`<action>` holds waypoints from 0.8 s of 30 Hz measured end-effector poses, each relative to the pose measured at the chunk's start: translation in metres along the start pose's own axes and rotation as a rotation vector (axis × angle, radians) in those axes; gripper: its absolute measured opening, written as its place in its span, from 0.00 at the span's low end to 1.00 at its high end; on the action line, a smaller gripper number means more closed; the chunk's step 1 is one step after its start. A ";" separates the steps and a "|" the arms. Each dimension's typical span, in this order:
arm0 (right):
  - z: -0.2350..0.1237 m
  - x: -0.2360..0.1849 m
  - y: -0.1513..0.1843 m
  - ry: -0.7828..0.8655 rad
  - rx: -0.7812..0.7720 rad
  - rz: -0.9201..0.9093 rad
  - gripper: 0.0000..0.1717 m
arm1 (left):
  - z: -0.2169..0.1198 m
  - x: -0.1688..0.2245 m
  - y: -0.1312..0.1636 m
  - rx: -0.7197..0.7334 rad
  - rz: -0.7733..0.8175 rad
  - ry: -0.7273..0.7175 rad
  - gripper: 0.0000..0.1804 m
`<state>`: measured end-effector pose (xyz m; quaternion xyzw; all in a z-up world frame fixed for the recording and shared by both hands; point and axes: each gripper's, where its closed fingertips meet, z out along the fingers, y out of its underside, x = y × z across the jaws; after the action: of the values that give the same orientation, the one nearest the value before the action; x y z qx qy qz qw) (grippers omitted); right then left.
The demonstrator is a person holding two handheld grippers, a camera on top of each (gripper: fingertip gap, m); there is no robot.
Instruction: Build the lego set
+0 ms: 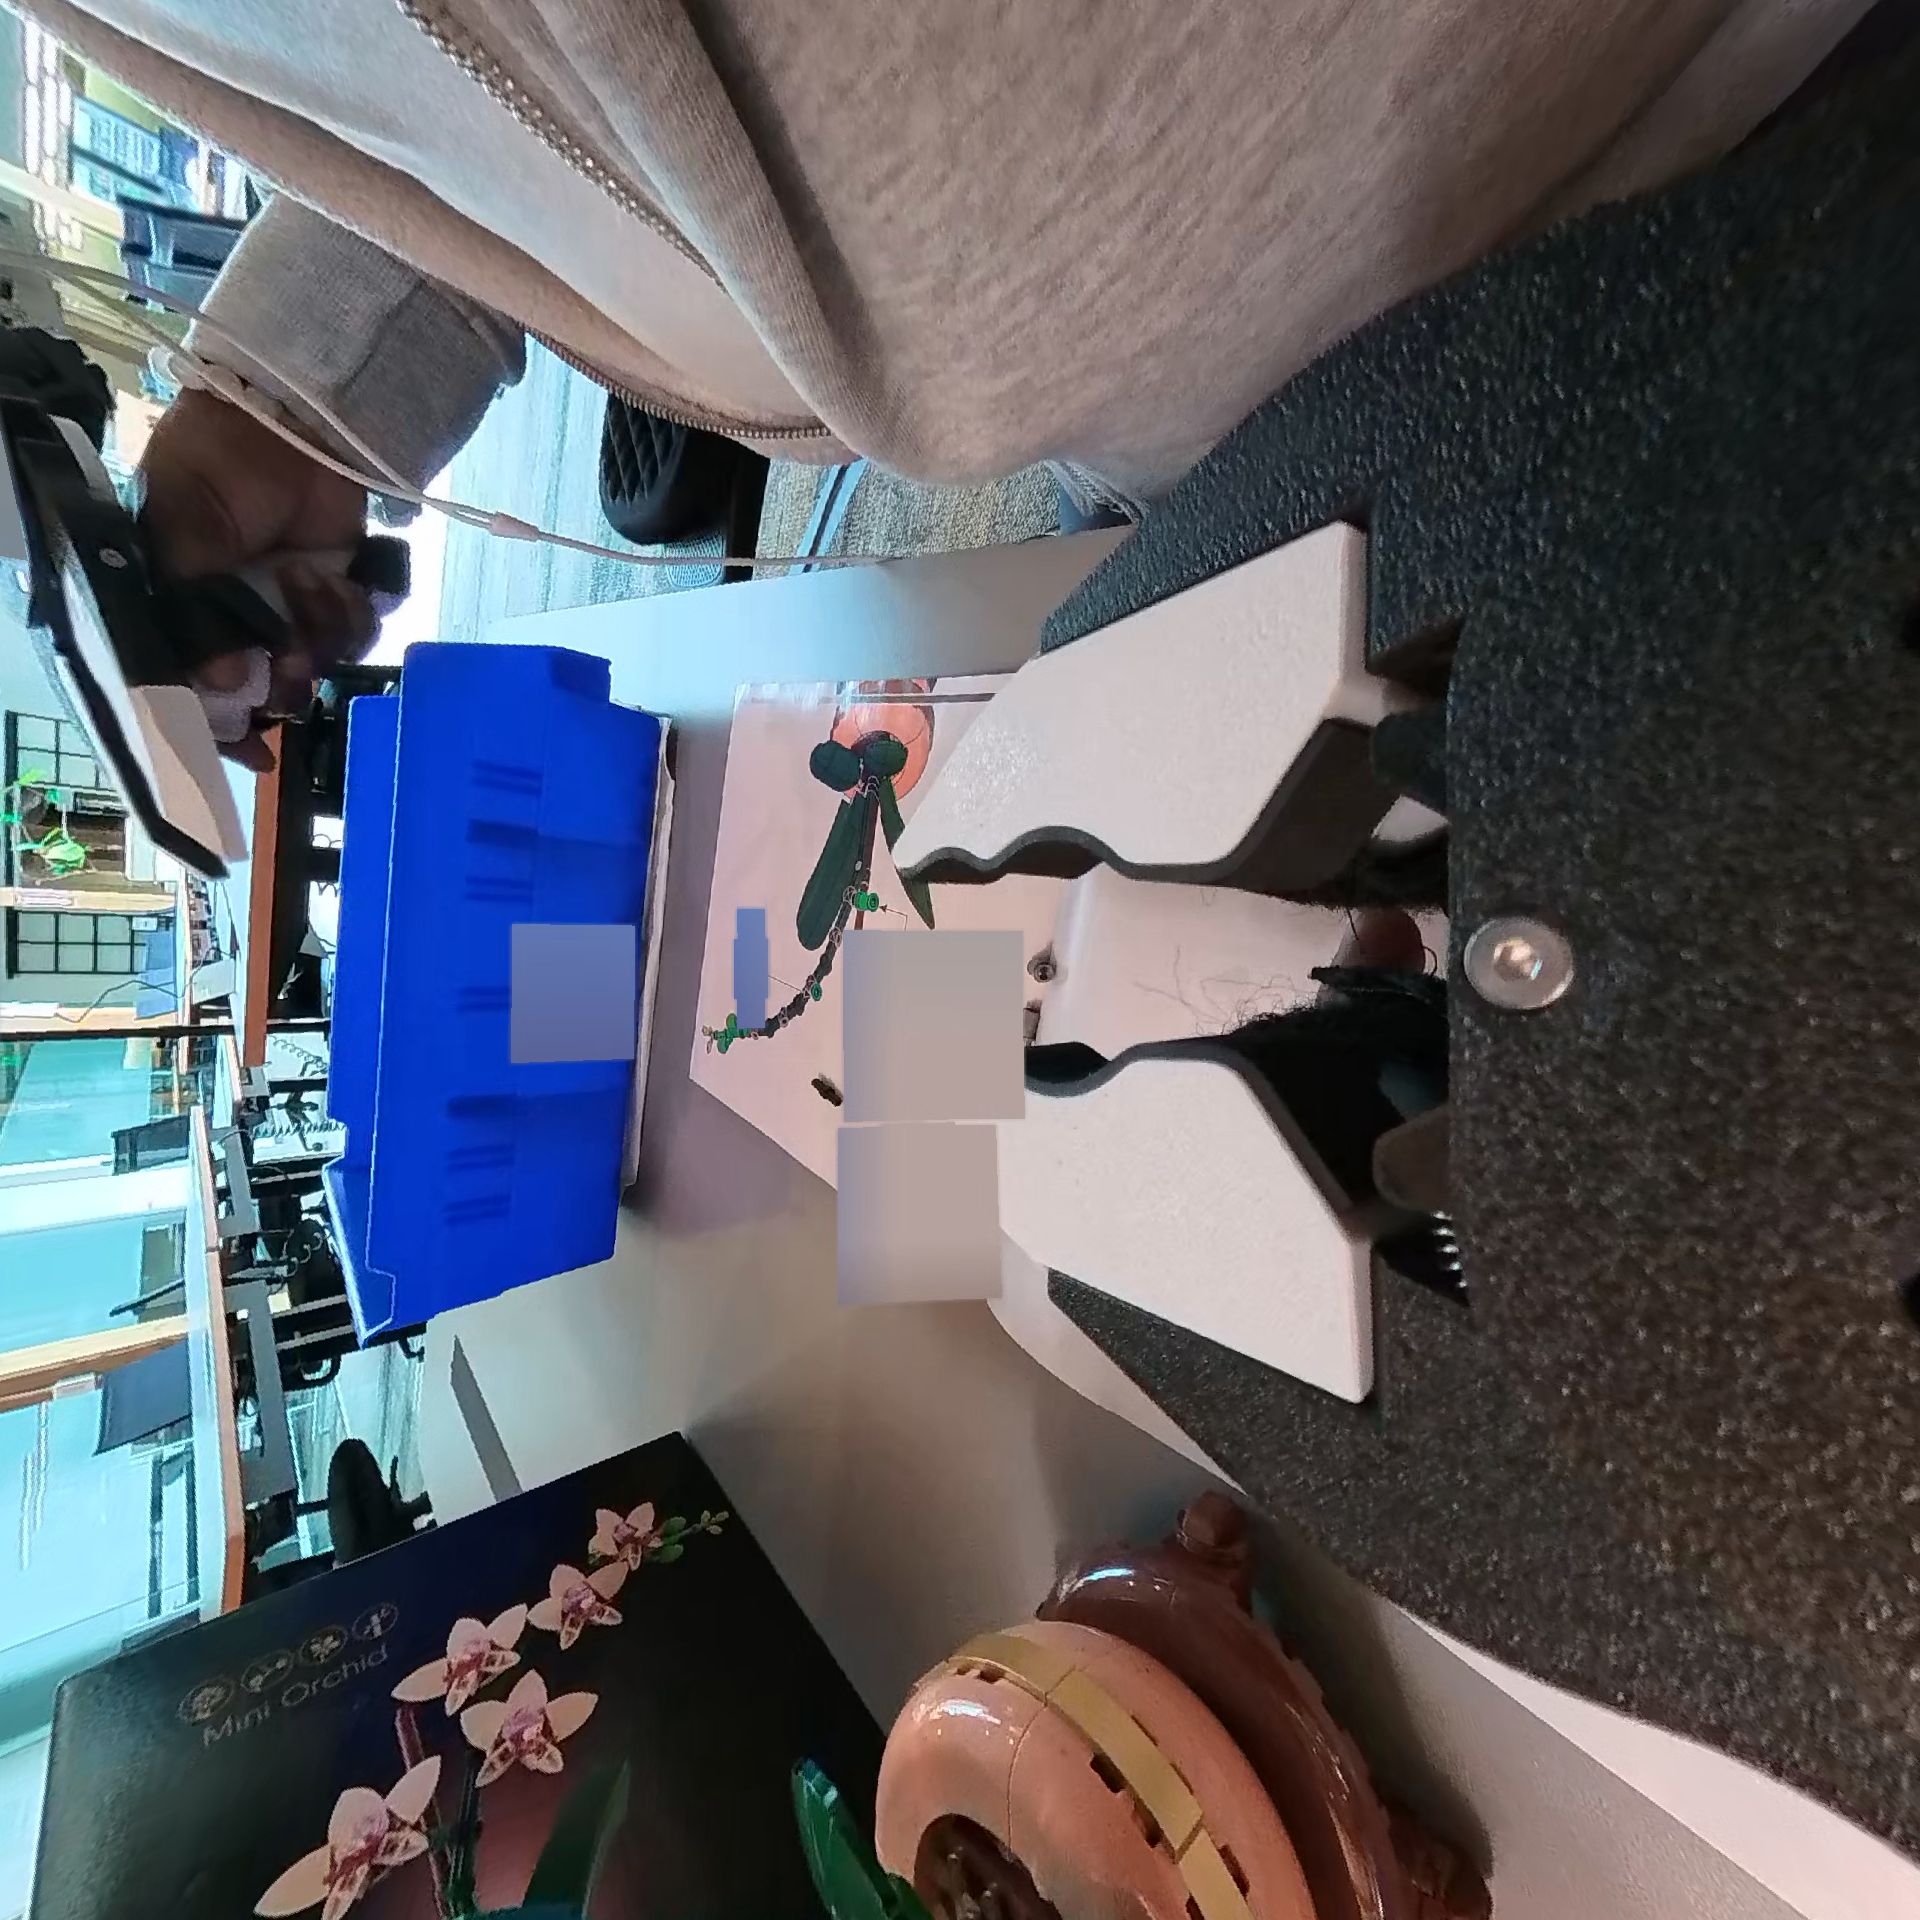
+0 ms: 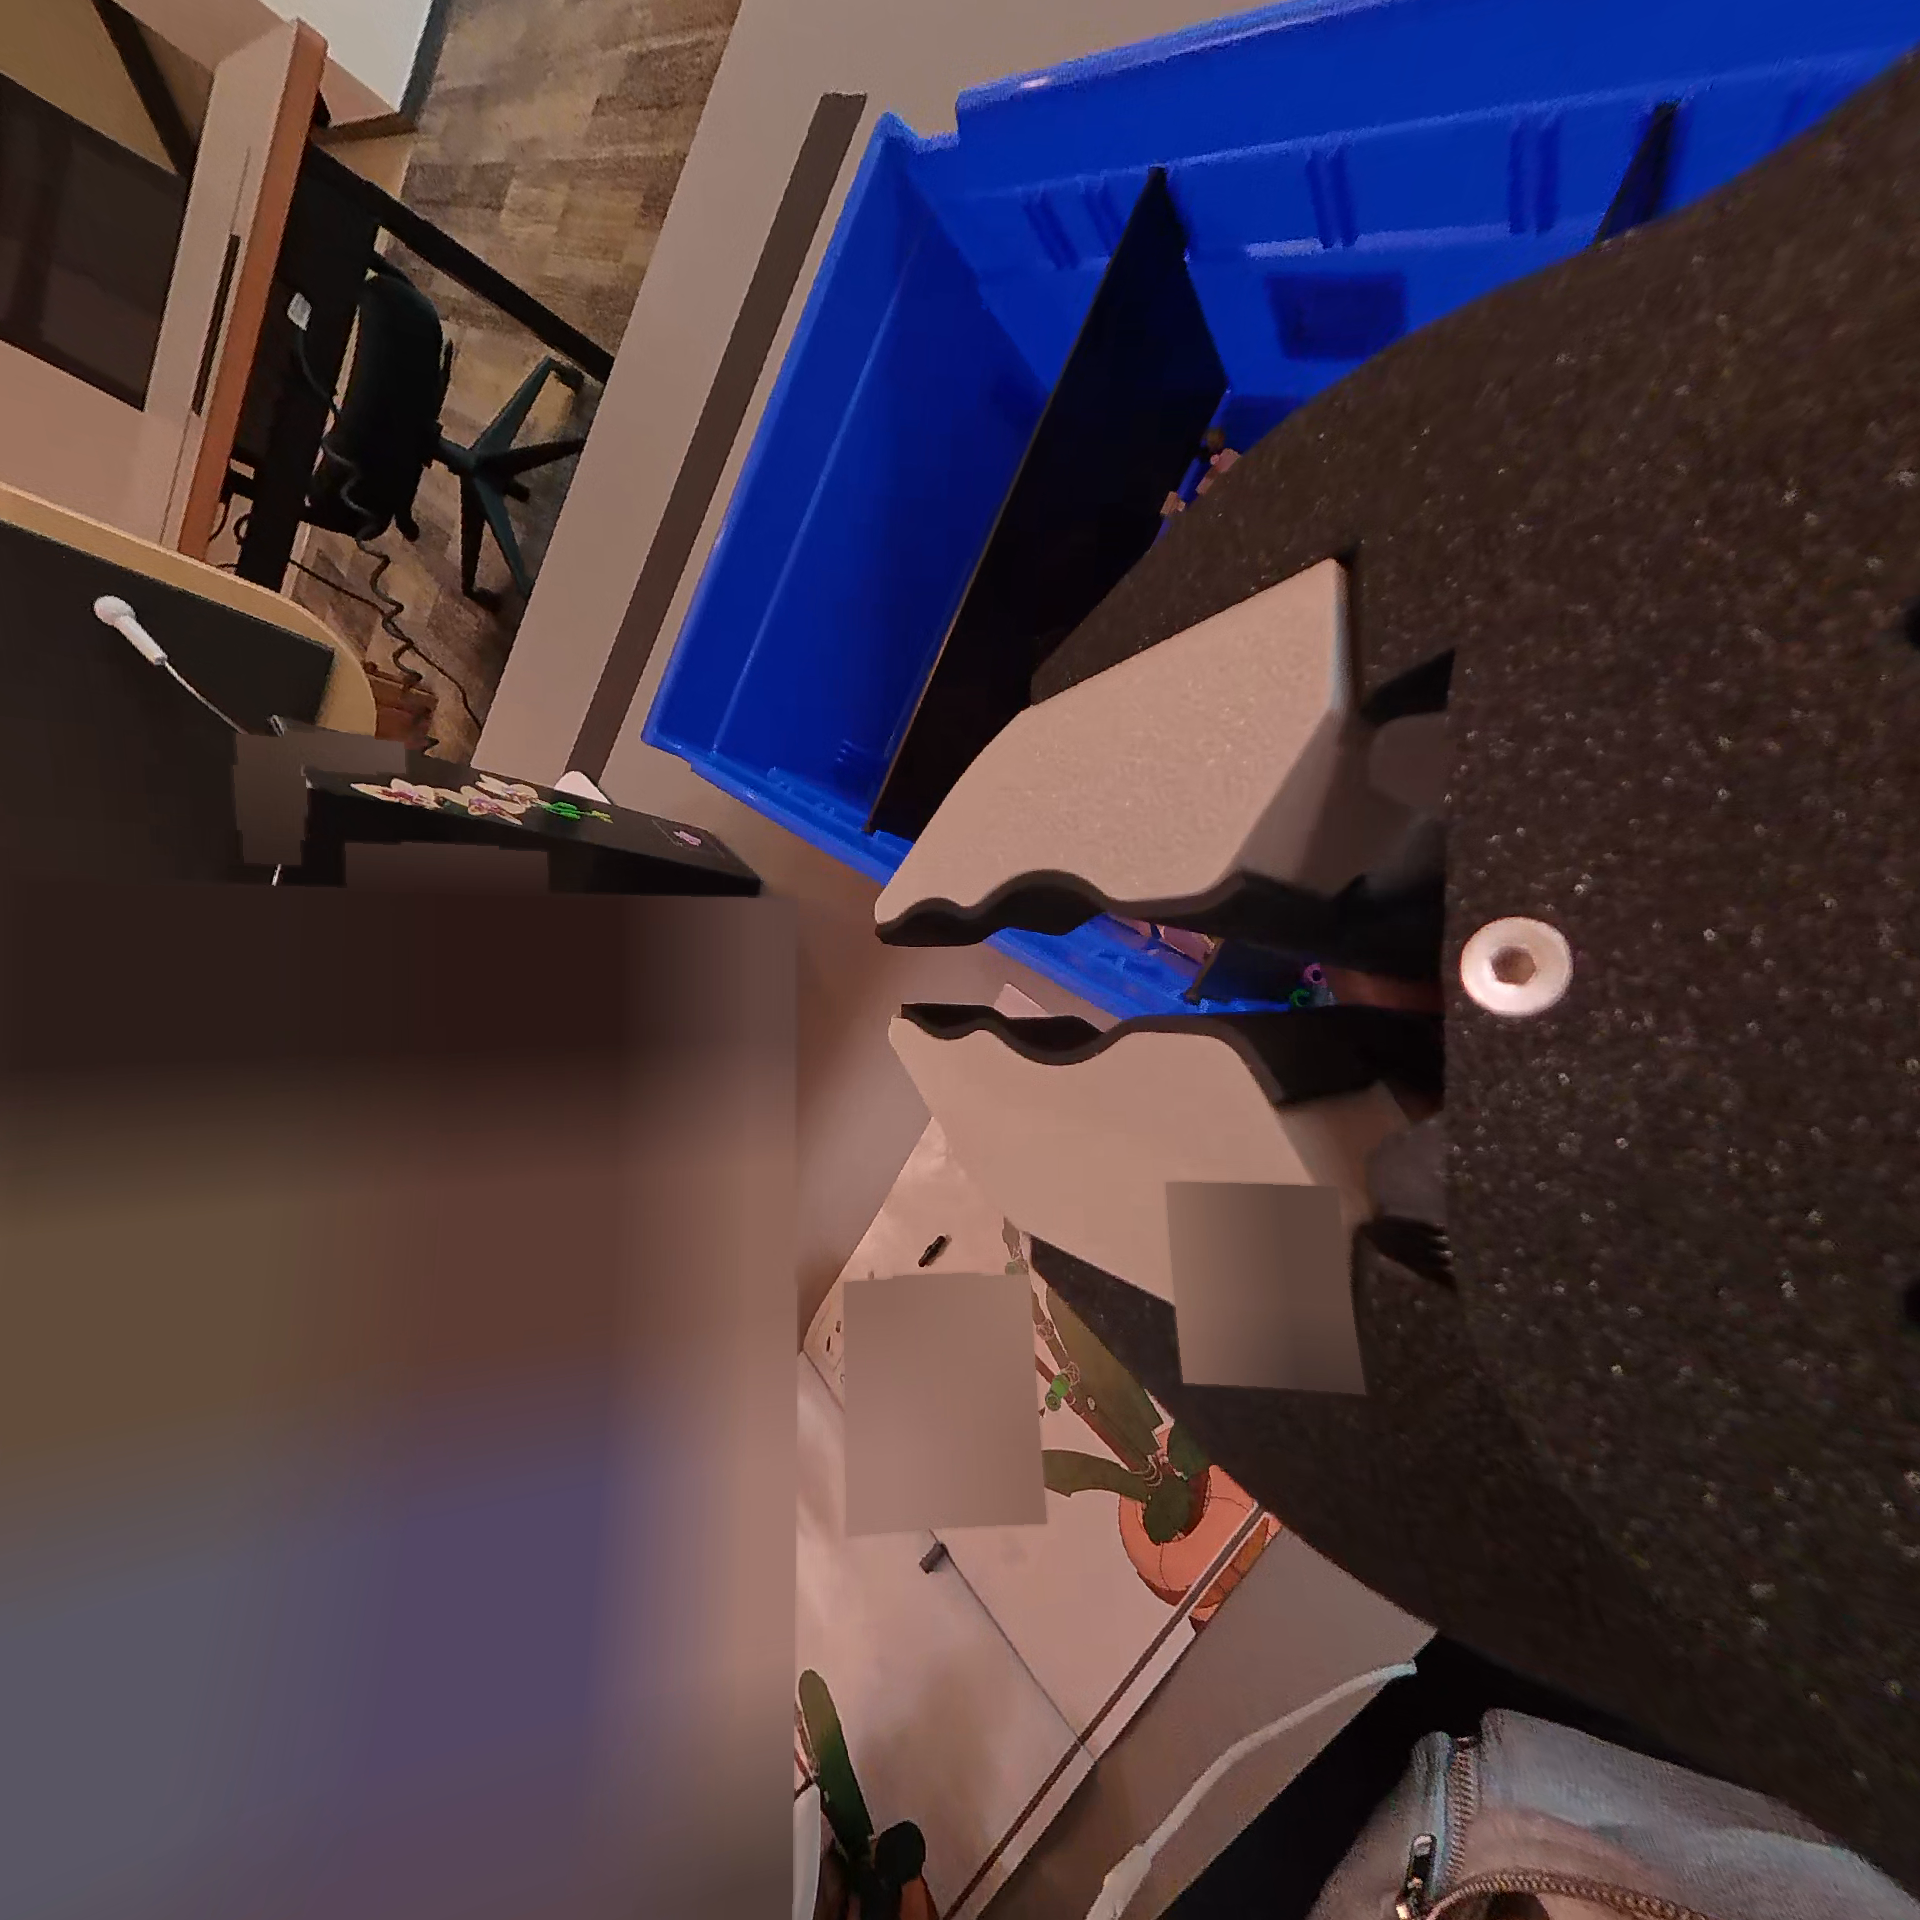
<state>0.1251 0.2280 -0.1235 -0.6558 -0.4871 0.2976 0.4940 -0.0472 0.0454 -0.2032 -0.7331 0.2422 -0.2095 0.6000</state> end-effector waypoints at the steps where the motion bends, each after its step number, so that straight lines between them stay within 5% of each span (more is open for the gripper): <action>1: 0.001 0.000 0.000 -0.003 -0.001 -0.002 0.06 | 0.000 0.000 0.000 0.000 -0.002 0.000 0.15; 24: -0.004 0.010 0.009 0.024 -0.031 -0.002 0.06 | 0.002 -0.001 0.002 -0.021 -0.012 0.006 0.15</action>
<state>0.1357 0.2357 -0.1299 -0.6665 -0.4864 0.2814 0.4899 -0.0470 0.0468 -0.2054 -0.7403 0.2416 -0.2129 0.5902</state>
